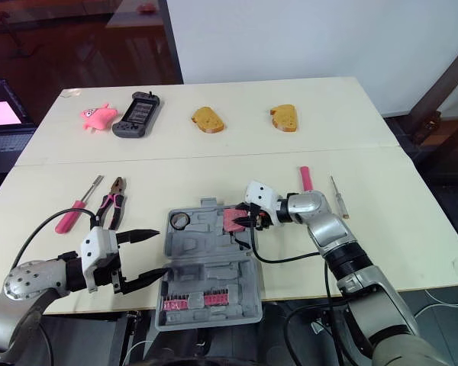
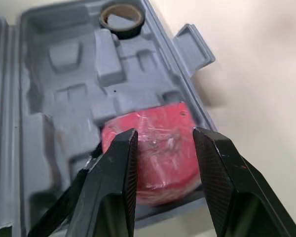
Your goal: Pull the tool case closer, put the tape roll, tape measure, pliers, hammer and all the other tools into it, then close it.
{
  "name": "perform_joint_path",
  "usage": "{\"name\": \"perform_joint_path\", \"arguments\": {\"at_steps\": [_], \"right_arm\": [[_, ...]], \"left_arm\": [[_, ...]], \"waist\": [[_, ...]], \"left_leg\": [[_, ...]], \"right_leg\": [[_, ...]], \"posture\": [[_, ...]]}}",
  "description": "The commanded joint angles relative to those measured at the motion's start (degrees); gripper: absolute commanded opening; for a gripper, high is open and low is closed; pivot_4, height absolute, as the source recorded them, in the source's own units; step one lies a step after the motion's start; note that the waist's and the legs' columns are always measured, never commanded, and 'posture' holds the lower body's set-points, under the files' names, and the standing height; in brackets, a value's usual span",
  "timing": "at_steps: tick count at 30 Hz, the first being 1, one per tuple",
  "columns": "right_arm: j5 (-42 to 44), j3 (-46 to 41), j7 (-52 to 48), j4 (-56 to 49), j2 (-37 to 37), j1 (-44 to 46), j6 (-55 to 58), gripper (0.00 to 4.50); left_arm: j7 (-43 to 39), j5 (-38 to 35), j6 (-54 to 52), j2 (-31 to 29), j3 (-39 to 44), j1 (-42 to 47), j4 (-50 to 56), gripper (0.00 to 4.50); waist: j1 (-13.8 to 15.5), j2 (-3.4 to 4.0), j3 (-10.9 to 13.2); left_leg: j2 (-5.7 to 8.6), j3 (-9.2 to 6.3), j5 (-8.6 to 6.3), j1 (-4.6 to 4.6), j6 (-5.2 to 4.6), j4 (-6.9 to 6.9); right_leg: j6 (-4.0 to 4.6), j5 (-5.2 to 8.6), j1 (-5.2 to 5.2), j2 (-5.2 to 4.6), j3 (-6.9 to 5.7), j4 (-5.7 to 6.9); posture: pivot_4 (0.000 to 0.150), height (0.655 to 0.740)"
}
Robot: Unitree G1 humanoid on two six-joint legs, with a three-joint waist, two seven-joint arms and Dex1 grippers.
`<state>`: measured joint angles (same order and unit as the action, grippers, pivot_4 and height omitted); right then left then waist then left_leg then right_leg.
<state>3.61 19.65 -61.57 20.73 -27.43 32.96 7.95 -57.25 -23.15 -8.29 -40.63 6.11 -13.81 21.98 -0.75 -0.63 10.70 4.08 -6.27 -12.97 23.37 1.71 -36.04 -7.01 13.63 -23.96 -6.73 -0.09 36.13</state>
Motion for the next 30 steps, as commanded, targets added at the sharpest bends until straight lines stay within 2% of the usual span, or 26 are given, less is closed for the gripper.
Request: {"name": "perform_joint_path", "arguments": {"at_steps": [1, 4, 11, 16, 20, 27, 30], "right_arm": [[-0.4, 0.4, -2.8, 5.2, 0.5, -1.1, -3.3, 1.86], [-1.5, 0.7, -3.3, 10.0, 1.3, -1.6, -5.8, 1.86], [-4.0, 0.8, -2.8, 20.5, 3.8, -0.5, -9.8, 1.86], [-2.4, -0.9, -3.5, 21.2, 4.4, 0.5, -10.8, 1.86], [3.2, -5.8, -4.5, 13.1, 4.4, 0.7, -8.8, 1.86], [-0.4, -8.4, -0.5, -3.5, -4.1, -1.9, -11.2, 1.86], [4.7, -12.4, -3.4, -10.8, -9.8, -4.7, -1.4, 2.74]], "left_arm": [[-0.2, -1.0, -0.2, -1.1, 2.0, -0.4, 1.3, 4.50], [-0.3, -1.2, -0.4, -1.6, 2.7, -0.7, 1.4, 4.50], [-0.6, -1.7, -1.0, -2.2, 3.4, -1.1, 1.6, 4.50], [-0.8, -2.2, -1.4, -2.8, 3.8, -1.1, 1.5, 4.50], [-1.3, -2.7, -1.4, -3.2, 4.4, -0.7, 0.6, 4.50], [-2.3, -3.1, -1.7, -4.6, 7.4, 1.6, -5.0, 4.50], [-3.1, -2.2, 0.7, -5.6, 10.6, 1.5, -10.2, 4.50]], "waist": [[0.0, -0.01, 0.0], [0.0, -0.03, 0.0], [-0.2, -0.21, -0.3], [-0.1, -0.25, -0.7], [0.0, -0.20, -0.7], [0.1, 0.14, -0.4], [0.1, 0.13, -0.4]], "left_leg": [[0.00, 0.00, 0.00, 0.00, 0.00, 0.00], [0.01, -0.01, 0.00, -0.13, 0.00, 0.00], [-0.04, 0.00, -0.03, -1.03, -0.02, 0.34], [-0.05, -0.03, -0.03, -1.09, -0.02, 0.36], [-0.04, -0.04, -0.03, -1.06, -0.01, 0.37], [-0.01, 0.00, -0.03, -0.79, -0.01, 0.37], [-0.03, 0.00, -0.03, -0.80, -0.02, 0.41]], "right_leg": [[0.00, 0.00, 0.01, 0.00, 0.00, 0.00], [0.00, 0.01, 0.22, 0.00, -0.01, -0.04], [0.15, 0.19, 0.98, 0.01, 0.01, -0.13], [0.16, 0.22, 1.04, 0.02, 0.01, -0.13], [0.15, 0.23, 1.00, 0.01, 0.01, -0.13], [0.12, 0.24, 0.69, -0.03, 0.05, -0.09], [0.11, 0.27, 0.68, -0.03, 0.05, -0.11]], "posture": [[0.150, 0.7400], [0.150, 0.7400], [0.150, 0.7400], [0.150, 0.7400], [0.150, 0.7400], [0.150, 0.7400], [0.150, 0.7400]]}}
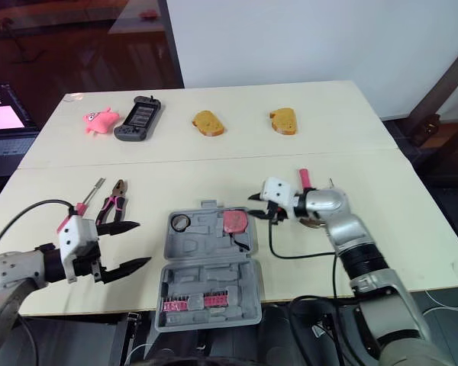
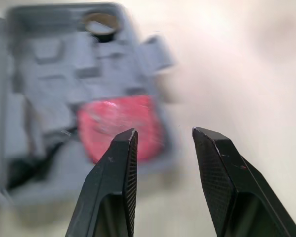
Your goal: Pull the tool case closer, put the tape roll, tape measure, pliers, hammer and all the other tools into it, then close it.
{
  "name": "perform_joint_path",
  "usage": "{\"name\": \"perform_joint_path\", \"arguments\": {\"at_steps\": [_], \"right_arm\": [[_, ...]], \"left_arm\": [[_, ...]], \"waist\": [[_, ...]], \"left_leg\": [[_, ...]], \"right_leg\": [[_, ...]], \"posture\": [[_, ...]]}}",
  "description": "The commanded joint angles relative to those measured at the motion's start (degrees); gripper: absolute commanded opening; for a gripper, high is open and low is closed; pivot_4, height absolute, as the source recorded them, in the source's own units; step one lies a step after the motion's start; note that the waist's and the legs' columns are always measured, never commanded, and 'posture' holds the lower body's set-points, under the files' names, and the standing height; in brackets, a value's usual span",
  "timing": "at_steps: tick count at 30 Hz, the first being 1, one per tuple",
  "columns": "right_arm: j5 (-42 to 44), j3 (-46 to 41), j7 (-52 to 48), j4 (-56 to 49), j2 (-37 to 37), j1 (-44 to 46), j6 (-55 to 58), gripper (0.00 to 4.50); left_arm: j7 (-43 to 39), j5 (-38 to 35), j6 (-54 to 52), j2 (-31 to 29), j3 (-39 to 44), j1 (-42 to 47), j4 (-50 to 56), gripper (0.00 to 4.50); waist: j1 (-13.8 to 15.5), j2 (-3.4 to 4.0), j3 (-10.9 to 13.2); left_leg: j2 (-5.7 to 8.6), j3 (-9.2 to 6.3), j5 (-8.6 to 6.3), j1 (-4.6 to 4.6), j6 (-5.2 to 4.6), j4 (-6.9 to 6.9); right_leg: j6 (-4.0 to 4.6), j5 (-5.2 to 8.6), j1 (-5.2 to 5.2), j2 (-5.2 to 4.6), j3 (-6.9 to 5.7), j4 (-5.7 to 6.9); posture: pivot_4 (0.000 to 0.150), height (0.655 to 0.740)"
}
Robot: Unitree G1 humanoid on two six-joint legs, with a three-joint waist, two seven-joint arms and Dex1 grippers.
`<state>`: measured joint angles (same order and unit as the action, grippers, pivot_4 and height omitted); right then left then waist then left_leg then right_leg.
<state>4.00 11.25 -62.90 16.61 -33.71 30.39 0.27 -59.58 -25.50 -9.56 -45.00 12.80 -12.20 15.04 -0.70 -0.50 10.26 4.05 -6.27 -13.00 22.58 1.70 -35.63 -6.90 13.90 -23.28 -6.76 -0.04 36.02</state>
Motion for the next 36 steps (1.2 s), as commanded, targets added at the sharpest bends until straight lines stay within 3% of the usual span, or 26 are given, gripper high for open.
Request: {"name": "perform_joint_path", "arguments": {"at_steps": [1, 3, 4, 10, 18, 27, 36], "right_arm": [[7.2, -6.4, -2.5, -8.8, -4.8, -3.7, 9.3, 3.17], [10.7, -11.9, -1.4, -10.0, -6.5, -7.4, 10.1, 4.17], [11.5, -14.3, -0.8, -10.3, -7.4, -9.5, 9.5, 4.43], [14.8, -28.2, 0.8, -7.1, -11.9, -22.3, 5.1, 4.43], [18.3, -37.5, 0.0, -0.9, -13.8, -30.9, 3.3, 4.43], [19.1, -38.6, -0.5, 1.5, -15.9, -30.2, 3.9, 4.43], [22.0, -34.9, 0.7, -10.3, -15.6, -27.5, 12.3, 4.43]], "left_arm": [[-1.5, 0.1, 2.8, -1.6, 5.2, -0.5, -4.9, 4.50], [-2.9, -0.3, 4.9, -2.4, 8.5, -1.6, -8.4, 4.50], [-3.5, -0.6, 5.9, -2.6, 10.2, -2.0, -10.2, 4.50], [-6.4, -2.0, 10.5, -3.3, 20.4, -4.8, -21.0, 4.50], [-8.9, -1.9, 14.6, -4.4, 27.7, -6.9, -32.3, 4.50], [-10.5, -2.5, 15.4, -5.0, 29.0, -6.9, -34.9, 4.50], [-8.3, -4.7, 10.5, -3.9, 29.0, -7.6, -28.0, 4.50]], "waist": [[0.0, -0.04, 0.0], [0.1, -0.05, 0.0], [0.1, -0.05, 0.0], [0.2, -0.03, 0.0], [0.0, -0.03, 0.0], [0.0, -0.02, 0.0], [0.0, -0.01, 0.0]], "left_leg": [[0.00, -0.01, 0.00, 0.00, 0.00, 0.03], [-0.01, -0.02, 0.00, 0.03, -0.01, 0.06], [-0.01, -0.02, -0.01, 0.04, -0.01, 0.07], [-0.01, 0.02, -0.02, 0.11, -0.01, 0.08], [-0.08, 0.07, -0.04, 0.15, -0.03, 0.09], [-0.11, 0.07, -0.07, 0.17, -0.04, 0.18], [-0.11, 0.07, -0.06, 0.18, -0.05, 0.33]], "right_leg": [[0.00, 0.04, 0.00, -0.01, 0.00, 0.00], [0.02, 0.08, -0.02, -0.03, -0.01, -0.02], [0.03, 0.08, -0.01, -0.04, -0.01, -0.04], [0.11, 0.17, 0.02, -0.11, -0.01, -0.27], [0.14, 0.14, 0.04, -0.10, -0.02, -0.48], [0.15, 0.14, 0.04, -0.15, -0.03, -0.65], [0.16, 0.13, -0.03, -0.15, -0.02, -0.68]], "posture": [[0.150, 0.7400], [0.150, 0.7400], [0.150, 0.7400], [0.150, 0.7400], [0.150, 0.7400], [0.150, 0.7400], [0.150, 0.7400]]}}
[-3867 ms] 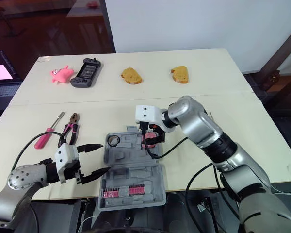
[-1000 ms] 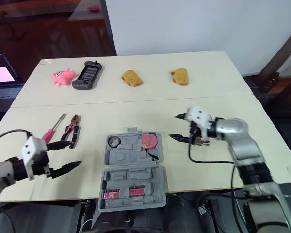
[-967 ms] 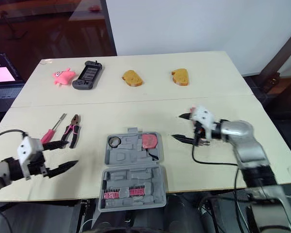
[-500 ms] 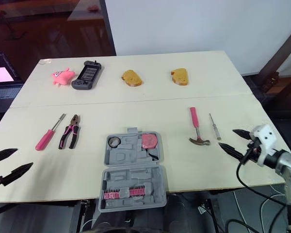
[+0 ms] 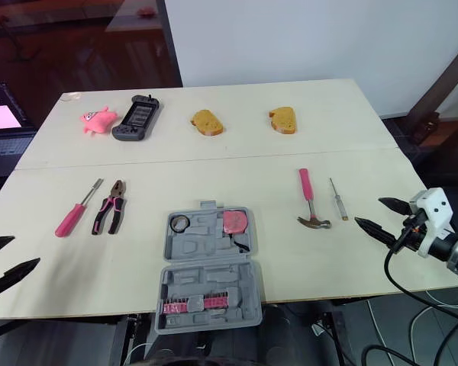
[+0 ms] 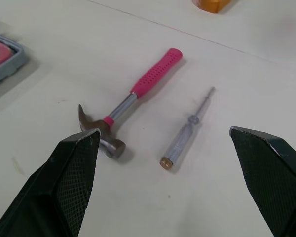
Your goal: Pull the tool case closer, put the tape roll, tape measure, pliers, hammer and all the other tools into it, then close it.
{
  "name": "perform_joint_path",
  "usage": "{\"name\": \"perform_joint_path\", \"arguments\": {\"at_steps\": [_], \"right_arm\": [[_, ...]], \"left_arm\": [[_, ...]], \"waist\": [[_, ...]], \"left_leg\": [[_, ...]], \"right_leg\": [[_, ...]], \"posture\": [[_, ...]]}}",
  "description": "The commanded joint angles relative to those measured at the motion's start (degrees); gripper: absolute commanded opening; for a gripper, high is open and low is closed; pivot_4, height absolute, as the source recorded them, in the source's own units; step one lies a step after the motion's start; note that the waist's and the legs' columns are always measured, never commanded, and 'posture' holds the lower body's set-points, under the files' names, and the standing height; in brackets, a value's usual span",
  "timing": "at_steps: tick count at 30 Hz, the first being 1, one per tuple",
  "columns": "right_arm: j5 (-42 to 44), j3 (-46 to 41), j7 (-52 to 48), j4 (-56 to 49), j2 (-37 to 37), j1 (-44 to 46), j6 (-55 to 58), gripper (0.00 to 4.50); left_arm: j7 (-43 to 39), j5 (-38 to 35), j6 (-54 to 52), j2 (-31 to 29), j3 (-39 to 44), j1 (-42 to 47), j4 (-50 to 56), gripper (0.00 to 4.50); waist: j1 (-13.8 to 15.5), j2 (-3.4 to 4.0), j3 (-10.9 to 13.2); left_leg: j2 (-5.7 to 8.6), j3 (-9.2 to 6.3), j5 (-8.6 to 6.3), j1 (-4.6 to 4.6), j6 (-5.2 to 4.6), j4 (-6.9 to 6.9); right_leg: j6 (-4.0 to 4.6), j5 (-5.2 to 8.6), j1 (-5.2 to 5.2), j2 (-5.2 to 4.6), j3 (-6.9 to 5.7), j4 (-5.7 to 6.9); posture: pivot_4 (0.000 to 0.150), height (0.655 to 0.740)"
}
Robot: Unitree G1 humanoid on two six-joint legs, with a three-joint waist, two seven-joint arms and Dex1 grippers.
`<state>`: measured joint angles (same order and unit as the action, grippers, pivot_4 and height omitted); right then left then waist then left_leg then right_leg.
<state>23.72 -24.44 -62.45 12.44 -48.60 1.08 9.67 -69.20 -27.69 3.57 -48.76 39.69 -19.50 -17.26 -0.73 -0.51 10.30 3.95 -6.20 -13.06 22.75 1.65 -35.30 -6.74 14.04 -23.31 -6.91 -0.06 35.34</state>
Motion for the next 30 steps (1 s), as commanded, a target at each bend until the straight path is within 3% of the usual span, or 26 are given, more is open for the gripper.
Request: {"name": "perform_joint_path", "arguments": {"at_steps": [1, 5, 8, 12, 19, 24, 30], "right_arm": [[2.6, 1.9, 0.6, -9.1, -0.9, 2.4, 4.4, 4.43], [7.1, 9.8, -0.5, -23.9, -2.1, 5.8, 15.7, 4.43], [9.7, 14.1, 0.1, -29.6, -2.4, 10.9, 21.9, 4.43], [12.5, 18.2, 1.0, -33.0, -1.8, 19.5, 28.0, 4.43], [15.4, 24.7, 0.1, -33.7, -0.5, 32.7, 35.8, 4.43], [14.7, 26.2, -0.1, -33.3, 0.3, 35.0, 35.8, 4.43], [15.4, 26.9, 0.4, -35.3, 0.1, 35.8, 37.5, 4.43]], "left_arm": [[2.3, -3.3, -4.4, 0.4, 2.1, -0.6, 6.4, 4.50], [8.7, -5.5, -10.3, 5.1, 2.4, -4.2, 17.4, 4.50], [13.5, -7.9, -15.0, 9.0, 2.9, -7.0, 24.8, 4.50], [21.7, -9.8, -20.2, 14.2, 2.6, -9.5, 34.1, 4.50], [33.3, -6.6, -24.1, 21.5, -1.6, -11.8, 44.9, 4.50], [41.5, -2.8, -28.3, 21.9, -5.5, -8.4, 46.4, 4.50], [48.6, -3.6, -41.4, 17.9, -10.2, 5.9, 41.5, 4.50]], "waist": [[0.0, 0.00, 0.0], [-0.2, 0.04, 0.0], [0.0, 0.01, 0.0], [0.4, 0.00, 0.0], [1.4, -0.10, 0.1], [1.6, -0.16, 0.1], [1.5, -0.18, 0.1]], "left_leg": [[0.00, -0.01, 0.00, 0.00, 0.00, 0.00], [-0.01, -0.01, 0.00, 0.02, 0.00, 0.04], [-0.04, -0.04, 0.00, 0.23, 0.00, 0.03], [0.02, -0.08, 0.01, 0.55, -0.01, -0.21], [0.03, -0.10, -0.01, 0.65, -0.01, -0.44], [0.03, -0.17, 0.00, 0.67, -0.02, -0.45], [0.07, -0.24, 0.00, 0.67, -0.02, -0.69]], "right_leg": [[0.00, 0.00, 0.00, 0.00, 0.00, 0.00], [-0.01, 0.01, -0.04, -0.10, 0.03, 0.00], [-0.02, 0.00, -0.20, -0.08, 0.00, -0.02], [-0.01, -0.04, -0.40, -0.05, -0.06, -0.01], [0.06, -0.09, -0.37, 0.02, -0.13, -0.04], [0.06, -0.09, -0.36, 0.06, -0.21, -0.03], [-0.02, -0.16, -0.27, 0.11, -0.25, 0.07]], "posture": [[0.150, 0.7400], [0.150, 0.7400], [0.150, 0.7400], [0.150, 0.7400], [0.150, 0.7400], [0.150, 0.7400], [0.150, 0.7400]]}}
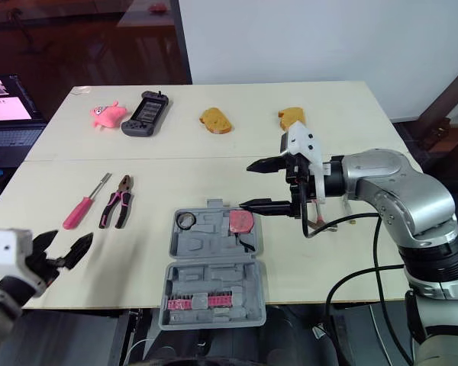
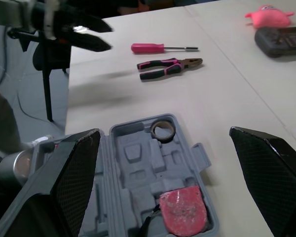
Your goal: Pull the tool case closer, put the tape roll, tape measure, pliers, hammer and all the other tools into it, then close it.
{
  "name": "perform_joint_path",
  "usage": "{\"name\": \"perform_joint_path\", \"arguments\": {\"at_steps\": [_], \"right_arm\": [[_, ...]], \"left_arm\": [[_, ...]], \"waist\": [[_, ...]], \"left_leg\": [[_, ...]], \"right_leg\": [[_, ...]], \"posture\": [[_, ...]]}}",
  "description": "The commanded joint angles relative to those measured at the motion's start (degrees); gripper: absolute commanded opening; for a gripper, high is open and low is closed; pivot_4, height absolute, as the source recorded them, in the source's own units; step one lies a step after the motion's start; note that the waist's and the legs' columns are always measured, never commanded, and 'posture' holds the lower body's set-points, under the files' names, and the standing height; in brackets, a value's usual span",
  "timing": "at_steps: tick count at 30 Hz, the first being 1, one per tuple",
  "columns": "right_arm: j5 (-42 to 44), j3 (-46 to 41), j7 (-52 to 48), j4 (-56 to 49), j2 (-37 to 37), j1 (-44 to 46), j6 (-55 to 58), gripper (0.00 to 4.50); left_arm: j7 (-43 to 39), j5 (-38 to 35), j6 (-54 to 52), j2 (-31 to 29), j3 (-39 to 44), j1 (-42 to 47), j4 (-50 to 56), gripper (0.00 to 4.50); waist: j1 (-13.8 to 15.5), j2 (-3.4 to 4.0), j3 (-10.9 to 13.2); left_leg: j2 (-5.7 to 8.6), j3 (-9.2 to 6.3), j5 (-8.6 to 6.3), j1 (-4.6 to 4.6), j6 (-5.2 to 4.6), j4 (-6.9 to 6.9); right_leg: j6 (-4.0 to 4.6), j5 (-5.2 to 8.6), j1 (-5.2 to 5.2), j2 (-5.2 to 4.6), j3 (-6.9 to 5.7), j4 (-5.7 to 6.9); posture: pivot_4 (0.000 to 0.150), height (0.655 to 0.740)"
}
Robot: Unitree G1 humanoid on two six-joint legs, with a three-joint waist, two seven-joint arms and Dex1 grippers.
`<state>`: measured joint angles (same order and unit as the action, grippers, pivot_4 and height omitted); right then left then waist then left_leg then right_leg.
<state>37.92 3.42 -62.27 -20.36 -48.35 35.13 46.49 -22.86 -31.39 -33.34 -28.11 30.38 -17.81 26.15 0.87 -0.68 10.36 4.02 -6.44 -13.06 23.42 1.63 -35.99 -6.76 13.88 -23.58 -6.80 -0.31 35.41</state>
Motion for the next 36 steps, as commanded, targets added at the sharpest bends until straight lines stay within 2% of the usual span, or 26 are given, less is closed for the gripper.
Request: {"name": "perform_joint_path", "arguments": {"at_steps": [1, 7, 16, 25, 30, 36], "right_arm": [[1.3, -0.9, 0.4, -2.9, -0.1, 2.0, 0.9, 4.43], [1.8, -1.3, 1.9, -4.5, 0.0, 2.0, 2.0, 4.43], [2.0, -2.7, 4.1, -6.4, -1.4, -0.6, 2.9, 4.43], [1.3, -3.6, 6.0, -6.5, -1.8, -2.1, 2.1, 4.43], [1.0, -3.7, 6.3, -6.6, -2.5, -2.7, 1.8, 4.43], [0.7, -3.6, 6.7, -6.7, -2.6, -2.9, 1.7, 4.43]], "left_arm": [[2.9, 0.3, -6.4, -3.5, -1.9, 6.6, -3.0, 4.50], [3.0, 4.0, -7.9, -5.8, -7.9, 17.7, -12.3, 4.50], [1.3, 11.2, -3.6, -5.7, -15.6, 32.9, -33.6, 4.50], [-0.5, 15.4, 2.8, -3.9, -18.7, 42.1, -50.5, 4.50], [-0.5, 17.1, 4.2, -2.5, -19.3, 45.3, -56.7, 4.50], [-0.2, 18.3, 4.5, -1.1, -19.8, 47.1, -59.4, 4.50]], "waist": [[-0.1, 0.00, 0.0], [-0.3, 0.00, 0.0], [-0.1, -0.04, 0.0], [-0.2, -0.05, 0.0], [-0.2, -0.05, 0.0], [0.0, -0.04, 0.0]], "left_leg": [[0.00, -0.01, 0.00, 0.00, 0.00, 0.00], [0.07, 0.05, 0.00, 0.00, -0.01, 0.03], [0.09, 0.04, 0.01, 0.01, 0.00, 0.00], [0.12, 0.04, 0.01, 0.01, 0.00, -0.01], [0.13, 0.04, 0.01, 0.01, -0.01, -0.02], [0.12, 0.00, 0.02, 0.01, -0.01, -0.09]], "right_leg": [[-0.01, 0.00, -0.02, 0.02, 0.00, 0.03], [-0.22, -0.12, -0.05, 0.02, 0.01, 0.01], [-0.28, -0.16, -0.05, 0.01, 0.02, 0.03], [-0.41, -0.23, -0.07, 0.01, 0.02, 0.06], [-0.44, -0.25, -0.07, 0.01, 0.02, 0.07], [-0.48, -0.28, -0.01, 0.00, 0.02, 0.09]], "posture": [[0.150, 0.7400], [0.150, 0.7400], [0.150, 0.7400], [0.150, 0.7400], [0.150, 0.7400], [0.150, 0.7400]]}}
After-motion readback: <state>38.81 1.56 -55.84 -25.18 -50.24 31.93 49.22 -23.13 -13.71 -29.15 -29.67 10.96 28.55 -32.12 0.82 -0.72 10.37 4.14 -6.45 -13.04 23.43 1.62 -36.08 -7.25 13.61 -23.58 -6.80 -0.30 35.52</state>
